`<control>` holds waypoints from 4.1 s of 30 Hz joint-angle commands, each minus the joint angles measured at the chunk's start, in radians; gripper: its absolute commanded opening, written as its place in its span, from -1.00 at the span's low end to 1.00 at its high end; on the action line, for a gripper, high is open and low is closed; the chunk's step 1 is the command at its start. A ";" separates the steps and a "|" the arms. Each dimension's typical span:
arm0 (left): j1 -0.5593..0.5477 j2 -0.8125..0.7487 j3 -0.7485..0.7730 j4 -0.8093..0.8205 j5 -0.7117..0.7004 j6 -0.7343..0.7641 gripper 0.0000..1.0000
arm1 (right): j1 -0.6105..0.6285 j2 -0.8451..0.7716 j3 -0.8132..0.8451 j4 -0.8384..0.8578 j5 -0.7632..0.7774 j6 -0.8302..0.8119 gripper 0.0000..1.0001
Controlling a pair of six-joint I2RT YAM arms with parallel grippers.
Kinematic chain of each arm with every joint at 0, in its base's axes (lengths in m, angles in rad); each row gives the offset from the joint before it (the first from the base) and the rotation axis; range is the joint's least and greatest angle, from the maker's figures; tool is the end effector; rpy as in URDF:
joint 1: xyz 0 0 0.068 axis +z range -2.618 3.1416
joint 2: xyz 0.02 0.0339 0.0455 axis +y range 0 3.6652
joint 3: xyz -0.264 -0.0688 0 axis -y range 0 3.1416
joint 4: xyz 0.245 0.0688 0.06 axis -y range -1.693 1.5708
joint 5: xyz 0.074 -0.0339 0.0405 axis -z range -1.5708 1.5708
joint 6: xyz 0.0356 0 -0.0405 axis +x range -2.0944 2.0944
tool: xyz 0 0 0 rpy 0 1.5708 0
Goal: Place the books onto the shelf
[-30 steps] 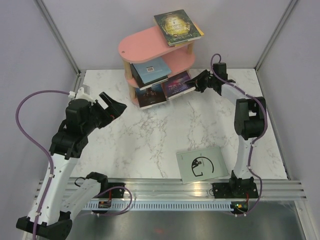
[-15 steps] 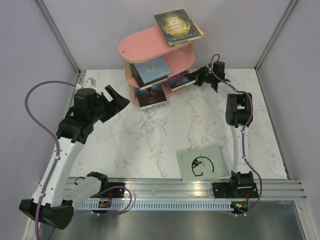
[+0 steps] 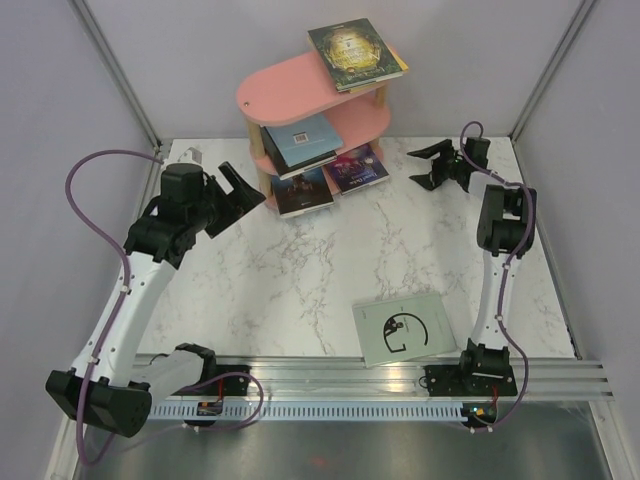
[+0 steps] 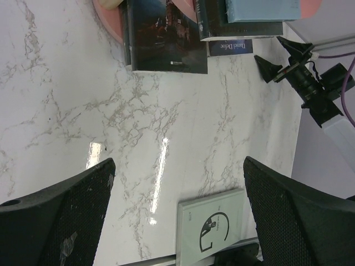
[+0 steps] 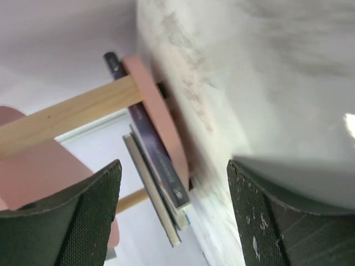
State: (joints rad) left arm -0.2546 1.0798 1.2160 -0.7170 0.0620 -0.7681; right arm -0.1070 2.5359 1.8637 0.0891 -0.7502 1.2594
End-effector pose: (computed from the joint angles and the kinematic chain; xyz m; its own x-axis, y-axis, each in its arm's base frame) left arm 0.2140 -0.0580 0.3789 -0.5914 -0.5626 -0.5777 -0.1521 0.7813 -0.6053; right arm 0.5491 -0.0346 0.1031 -0.6320 0.7683 0.1016 0.3717 0.1855 0.9096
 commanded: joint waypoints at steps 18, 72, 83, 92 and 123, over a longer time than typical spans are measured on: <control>-0.132 0.190 -0.173 0.211 0.441 0.139 1.00 | -0.111 -0.681 -0.472 -0.916 0.601 -0.612 0.56; -0.376 0.766 -0.145 0.426 0.542 0.332 0.96 | 0.626 -1.072 -0.753 -0.880 0.354 -0.707 0.46; -0.419 0.779 0.037 0.301 0.438 0.417 1.00 | 0.521 -1.160 -0.788 -0.941 0.489 -0.815 0.50; -0.379 0.505 -0.050 0.232 0.085 0.297 1.00 | 0.442 -0.909 -0.842 -0.612 0.355 -0.801 0.50; -0.422 0.716 -0.791 1.427 0.651 -0.327 0.99 | 0.461 -0.942 -1.296 -0.391 0.061 -0.707 0.48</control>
State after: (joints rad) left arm -0.6689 1.6810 0.4461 0.5709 0.8097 -1.0321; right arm 0.2962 1.5730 0.6392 -0.2687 -0.7574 0.5423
